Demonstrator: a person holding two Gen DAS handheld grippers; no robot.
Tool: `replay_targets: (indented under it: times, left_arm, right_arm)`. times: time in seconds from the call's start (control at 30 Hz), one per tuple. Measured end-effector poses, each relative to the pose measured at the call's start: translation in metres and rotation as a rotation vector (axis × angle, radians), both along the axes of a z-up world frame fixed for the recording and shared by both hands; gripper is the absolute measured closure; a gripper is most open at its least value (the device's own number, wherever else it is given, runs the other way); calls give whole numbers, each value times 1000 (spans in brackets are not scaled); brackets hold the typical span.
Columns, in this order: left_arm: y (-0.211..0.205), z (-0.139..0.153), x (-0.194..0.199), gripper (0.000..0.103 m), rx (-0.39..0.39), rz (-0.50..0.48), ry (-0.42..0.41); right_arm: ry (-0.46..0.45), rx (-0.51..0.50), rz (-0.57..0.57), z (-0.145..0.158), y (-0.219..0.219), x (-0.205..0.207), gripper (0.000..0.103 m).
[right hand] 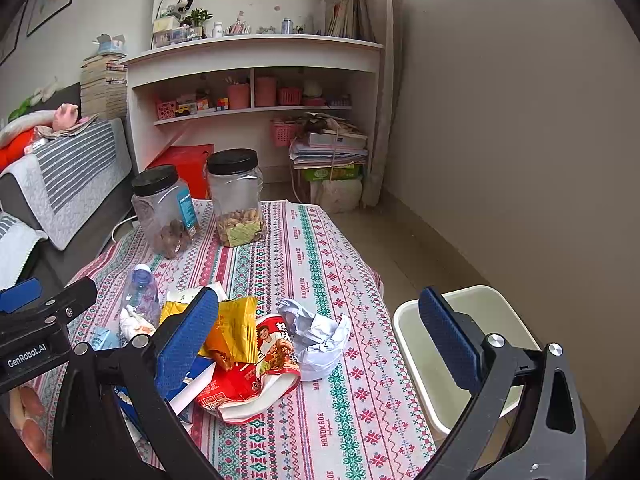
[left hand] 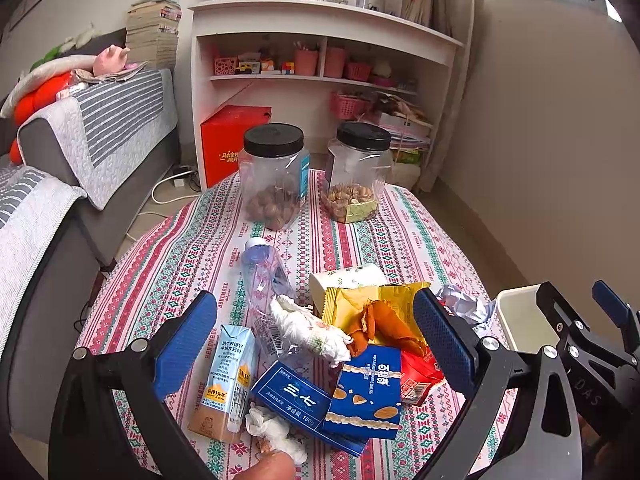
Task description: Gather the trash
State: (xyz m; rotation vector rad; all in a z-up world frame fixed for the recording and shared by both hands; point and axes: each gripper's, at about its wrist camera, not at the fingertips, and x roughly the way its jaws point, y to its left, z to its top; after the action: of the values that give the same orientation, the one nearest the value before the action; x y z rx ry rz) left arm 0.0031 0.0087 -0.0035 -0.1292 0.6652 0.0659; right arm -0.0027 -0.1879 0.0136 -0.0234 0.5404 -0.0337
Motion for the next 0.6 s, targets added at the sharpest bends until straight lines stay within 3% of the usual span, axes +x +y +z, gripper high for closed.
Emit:
replay_targets:
  times: [0.6]
  left_arm:
    - [0, -1, 1, 8, 3, 0, 6]
  right_arm:
    - [2, -1, 1, -2, 0, 0, 7]
